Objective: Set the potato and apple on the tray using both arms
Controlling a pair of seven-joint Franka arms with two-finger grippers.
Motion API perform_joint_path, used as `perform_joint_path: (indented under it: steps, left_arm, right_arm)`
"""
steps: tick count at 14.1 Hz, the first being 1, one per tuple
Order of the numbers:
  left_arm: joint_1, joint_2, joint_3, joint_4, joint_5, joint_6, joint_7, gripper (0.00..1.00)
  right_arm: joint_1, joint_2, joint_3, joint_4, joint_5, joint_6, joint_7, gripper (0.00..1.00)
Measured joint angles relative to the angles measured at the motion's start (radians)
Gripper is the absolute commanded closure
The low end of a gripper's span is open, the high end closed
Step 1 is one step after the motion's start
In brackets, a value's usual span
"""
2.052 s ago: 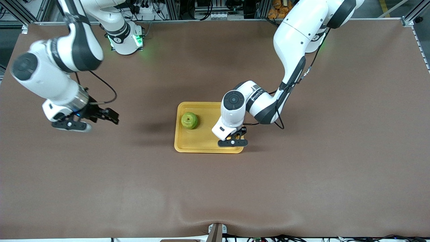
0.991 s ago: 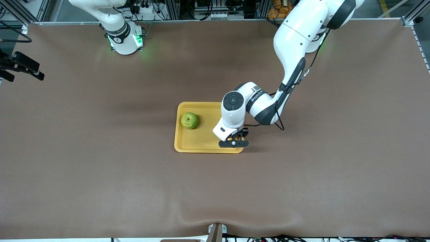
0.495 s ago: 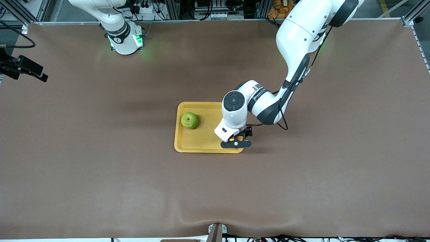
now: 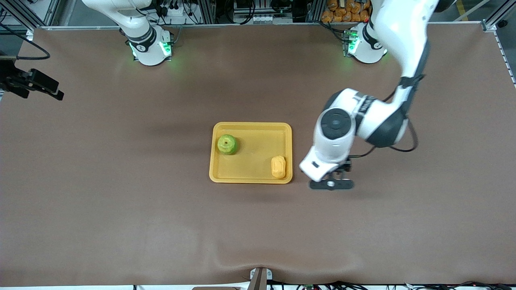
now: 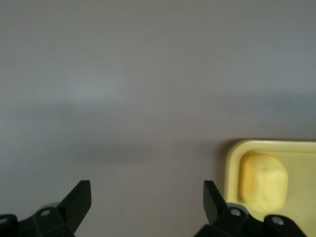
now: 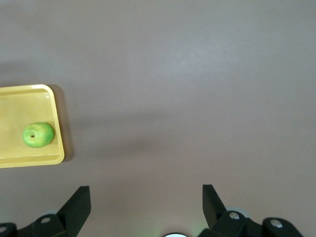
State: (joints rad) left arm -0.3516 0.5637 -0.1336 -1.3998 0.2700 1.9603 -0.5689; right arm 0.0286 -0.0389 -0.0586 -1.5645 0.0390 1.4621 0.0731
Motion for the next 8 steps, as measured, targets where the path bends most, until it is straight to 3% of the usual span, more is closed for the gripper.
perform_joint_path:
  steps: [8]
  left_arm:
    - [0.152,-0.190,-0.004,0.000,-0.013,-0.252,0.176,0.00]
  right_arm:
    - [-0.004,0.000,-0.002,-0.021,-0.001,0.001,-0.044,0.00]
